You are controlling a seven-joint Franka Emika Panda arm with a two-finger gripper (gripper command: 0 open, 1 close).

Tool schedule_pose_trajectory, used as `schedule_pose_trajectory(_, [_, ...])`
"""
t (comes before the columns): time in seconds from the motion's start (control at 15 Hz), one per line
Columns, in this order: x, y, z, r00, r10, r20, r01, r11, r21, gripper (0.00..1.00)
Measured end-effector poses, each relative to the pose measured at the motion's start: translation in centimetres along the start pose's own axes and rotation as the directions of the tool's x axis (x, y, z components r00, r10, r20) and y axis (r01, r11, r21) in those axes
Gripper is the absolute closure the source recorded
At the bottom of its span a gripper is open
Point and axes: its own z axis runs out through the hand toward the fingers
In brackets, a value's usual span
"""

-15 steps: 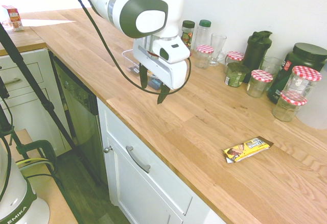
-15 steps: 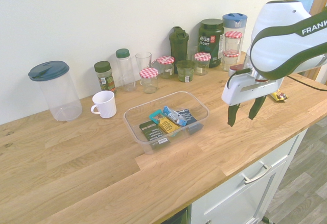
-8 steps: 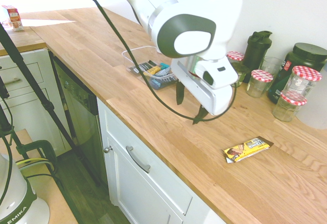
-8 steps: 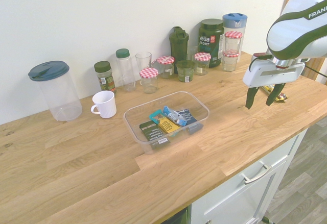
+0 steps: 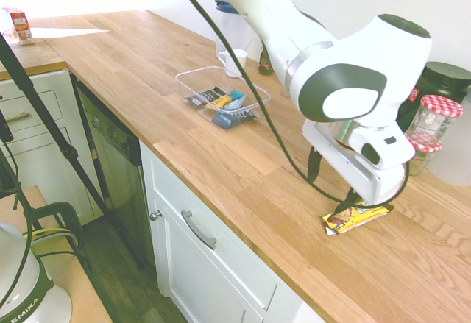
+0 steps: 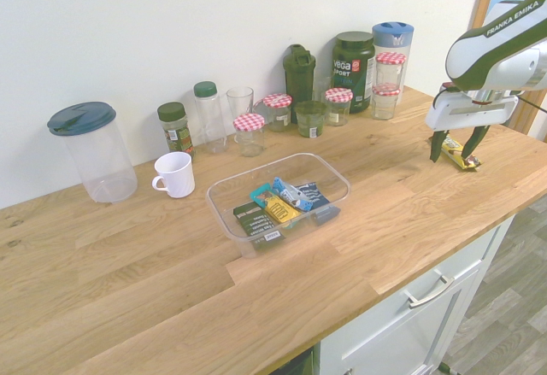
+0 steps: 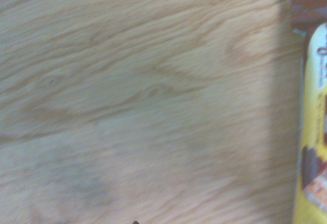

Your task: Put the protein bar into the container

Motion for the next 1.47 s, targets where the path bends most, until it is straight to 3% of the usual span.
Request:
schedule_pose_trajectory(0.33, [5.0, -0.5, 0.2, 1.0, 0.019, -0.024, -0.019, 0.999, -0.029, 0.0])
schedule_pose_trajectory(0.67, [6.0, -1.6, 2.2, 1.0, 0.007, -0.016, -0.008, 0.998, -0.058, 0.0])
schedule_pose_trajectory(0.73, [6.1, -1.8, 2.4, 1.0, 0.005, -0.017, -0.006, 0.998, -0.06, 1.0])
schedule_pose_trajectory(1.47, [5.6, -2.7, 2.7, 1.0, -0.014, -0.018, 0.013, 0.998, -0.059, 1.0])
